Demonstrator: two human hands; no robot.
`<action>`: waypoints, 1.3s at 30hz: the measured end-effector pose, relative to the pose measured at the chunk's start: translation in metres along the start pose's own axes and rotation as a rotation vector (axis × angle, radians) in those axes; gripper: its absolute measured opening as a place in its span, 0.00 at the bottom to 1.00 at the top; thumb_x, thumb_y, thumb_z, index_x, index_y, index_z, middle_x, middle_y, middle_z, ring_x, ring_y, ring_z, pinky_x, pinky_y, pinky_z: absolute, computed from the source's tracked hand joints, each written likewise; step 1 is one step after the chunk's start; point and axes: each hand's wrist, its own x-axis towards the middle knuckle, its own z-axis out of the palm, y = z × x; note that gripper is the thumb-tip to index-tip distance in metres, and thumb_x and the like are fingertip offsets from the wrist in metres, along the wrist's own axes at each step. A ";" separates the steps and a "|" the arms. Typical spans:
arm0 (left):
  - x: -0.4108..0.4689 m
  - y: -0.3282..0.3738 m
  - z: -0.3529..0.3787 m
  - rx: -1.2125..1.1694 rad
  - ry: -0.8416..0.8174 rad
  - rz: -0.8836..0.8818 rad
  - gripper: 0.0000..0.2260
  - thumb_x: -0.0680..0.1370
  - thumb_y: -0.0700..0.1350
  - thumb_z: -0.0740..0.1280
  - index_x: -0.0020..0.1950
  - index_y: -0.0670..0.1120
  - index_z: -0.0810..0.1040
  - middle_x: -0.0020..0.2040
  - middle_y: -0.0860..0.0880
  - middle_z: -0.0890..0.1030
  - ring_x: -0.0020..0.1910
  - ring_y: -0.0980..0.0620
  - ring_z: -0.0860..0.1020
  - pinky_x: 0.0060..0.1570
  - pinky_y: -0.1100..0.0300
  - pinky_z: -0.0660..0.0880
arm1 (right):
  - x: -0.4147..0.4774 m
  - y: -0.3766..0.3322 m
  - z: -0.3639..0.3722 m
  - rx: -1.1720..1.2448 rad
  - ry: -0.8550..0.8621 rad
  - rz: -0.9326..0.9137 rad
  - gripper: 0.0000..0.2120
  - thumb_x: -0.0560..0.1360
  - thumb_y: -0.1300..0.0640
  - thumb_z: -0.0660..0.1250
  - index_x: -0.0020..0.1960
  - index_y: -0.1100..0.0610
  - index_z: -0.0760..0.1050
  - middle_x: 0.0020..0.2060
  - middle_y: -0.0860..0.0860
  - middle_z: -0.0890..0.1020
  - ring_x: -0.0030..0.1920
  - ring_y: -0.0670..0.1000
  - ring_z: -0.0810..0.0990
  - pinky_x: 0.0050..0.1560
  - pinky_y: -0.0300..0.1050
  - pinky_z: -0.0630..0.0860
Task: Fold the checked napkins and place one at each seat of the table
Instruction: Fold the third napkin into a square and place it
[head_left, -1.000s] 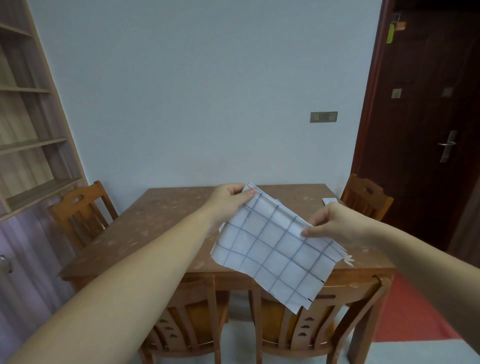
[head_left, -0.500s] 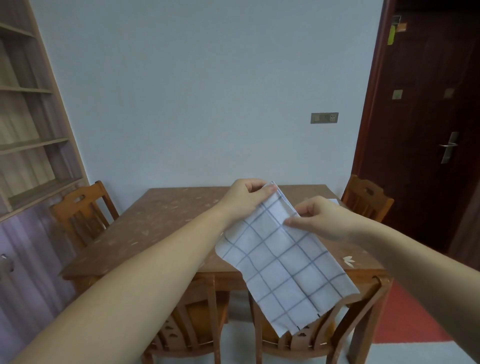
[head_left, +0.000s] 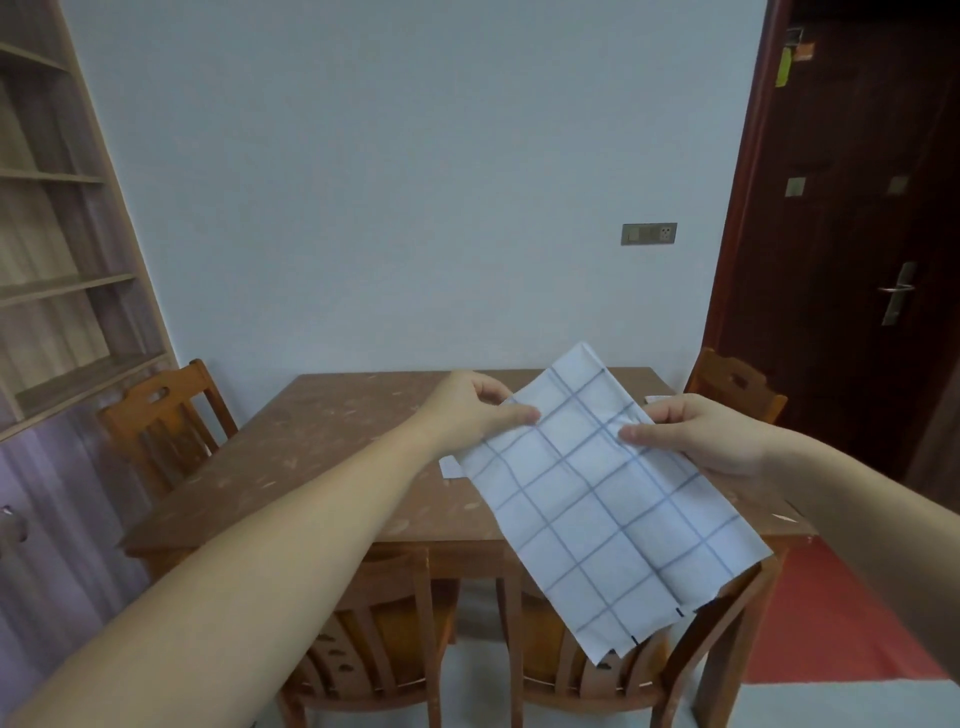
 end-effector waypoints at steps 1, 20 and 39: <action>0.001 0.000 -0.001 -0.013 0.019 -0.002 0.09 0.69 0.54 0.77 0.34 0.51 0.84 0.33 0.56 0.83 0.36 0.57 0.80 0.39 0.62 0.74 | 0.000 0.002 -0.003 0.003 0.006 0.018 0.10 0.77 0.58 0.67 0.42 0.59 0.86 0.44 0.54 0.86 0.46 0.56 0.86 0.52 0.53 0.80; 0.008 -0.010 0.039 -0.650 -0.061 -0.221 0.11 0.74 0.42 0.73 0.55 0.41 0.82 0.52 0.44 0.85 0.50 0.48 0.84 0.51 0.52 0.81 | 0.009 0.011 0.000 0.249 0.262 0.096 0.13 0.78 0.56 0.67 0.60 0.61 0.78 0.49 0.57 0.86 0.49 0.57 0.86 0.54 0.54 0.80; 0.016 -0.018 0.035 -0.562 0.191 -0.327 0.08 0.73 0.42 0.75 0.50 0.43 0.82 0.49 0.46 0.84 0.46 0.51 0.81 0.45 0.59 0.75 | 0.007 0.025 0.001 -0.357 0.507 -0.117 0.10 0.77 0.54 0.69 0.58 0.50 0.79 0.51 0.45 0.82 0.52 0.45 0.80 0.47 0.42 0.78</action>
